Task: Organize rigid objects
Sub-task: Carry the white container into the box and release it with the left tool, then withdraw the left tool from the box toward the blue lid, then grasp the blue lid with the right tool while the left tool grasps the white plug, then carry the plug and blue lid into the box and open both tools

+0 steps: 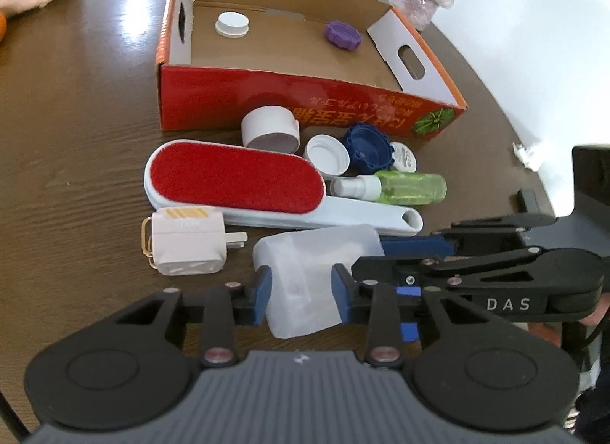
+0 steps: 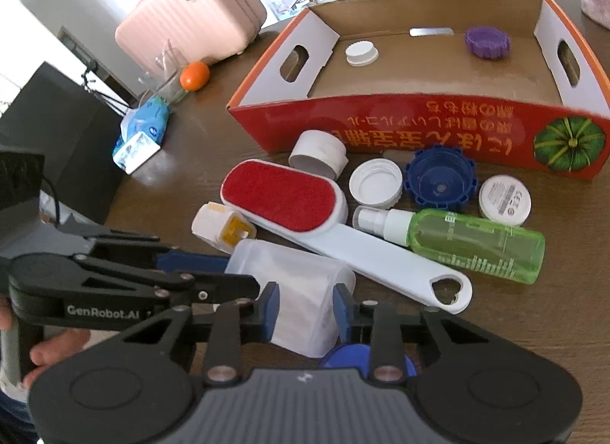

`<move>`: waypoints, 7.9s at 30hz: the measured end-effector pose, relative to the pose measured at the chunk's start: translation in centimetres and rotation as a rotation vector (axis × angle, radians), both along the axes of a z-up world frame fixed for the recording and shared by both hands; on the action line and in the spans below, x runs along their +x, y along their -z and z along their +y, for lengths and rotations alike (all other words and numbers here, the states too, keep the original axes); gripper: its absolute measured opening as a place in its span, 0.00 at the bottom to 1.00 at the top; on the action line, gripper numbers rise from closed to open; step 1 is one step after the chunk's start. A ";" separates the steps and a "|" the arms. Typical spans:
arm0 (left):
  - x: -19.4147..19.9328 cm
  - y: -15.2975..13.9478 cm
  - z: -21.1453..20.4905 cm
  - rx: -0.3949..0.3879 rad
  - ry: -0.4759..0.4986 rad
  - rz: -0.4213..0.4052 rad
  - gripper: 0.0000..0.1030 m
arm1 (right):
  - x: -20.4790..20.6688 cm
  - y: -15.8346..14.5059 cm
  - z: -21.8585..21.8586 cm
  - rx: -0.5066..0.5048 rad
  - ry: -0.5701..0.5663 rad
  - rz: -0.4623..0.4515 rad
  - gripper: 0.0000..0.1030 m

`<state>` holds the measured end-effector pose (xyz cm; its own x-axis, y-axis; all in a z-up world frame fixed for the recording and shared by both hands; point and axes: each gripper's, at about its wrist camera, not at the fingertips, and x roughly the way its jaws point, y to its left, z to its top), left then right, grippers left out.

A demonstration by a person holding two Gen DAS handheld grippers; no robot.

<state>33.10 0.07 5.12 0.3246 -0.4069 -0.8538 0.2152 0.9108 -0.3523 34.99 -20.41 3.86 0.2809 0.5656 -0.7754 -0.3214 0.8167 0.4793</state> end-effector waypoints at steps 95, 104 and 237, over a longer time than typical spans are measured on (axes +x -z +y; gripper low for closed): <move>-0.7 -7.3 -0.3 0.317 -0.033 -0.168 0.89 | -1.5 -8.2 -4.7 -0.352 0.127 -0.219 0.72; -8.0 -5.1 1.5 0.311 -0.047 -0.238 0.91 | -8.5 -6.0 -3.8 -0.317 0.087 -0.245 0.74; 22.8 0.3 -4.1 0.392 0.124 -0.007 0.31 | 22.7 -1.0 -4.2 -0.433 -0.070 -0.053 0.64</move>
<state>55.86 -4.01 4.78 0.2995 -0.0872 -0.9501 0.3329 0.9428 0.0184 57.74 -24.64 4.90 0.2992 0.2104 -0.9307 -0.3981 0.9140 0.0787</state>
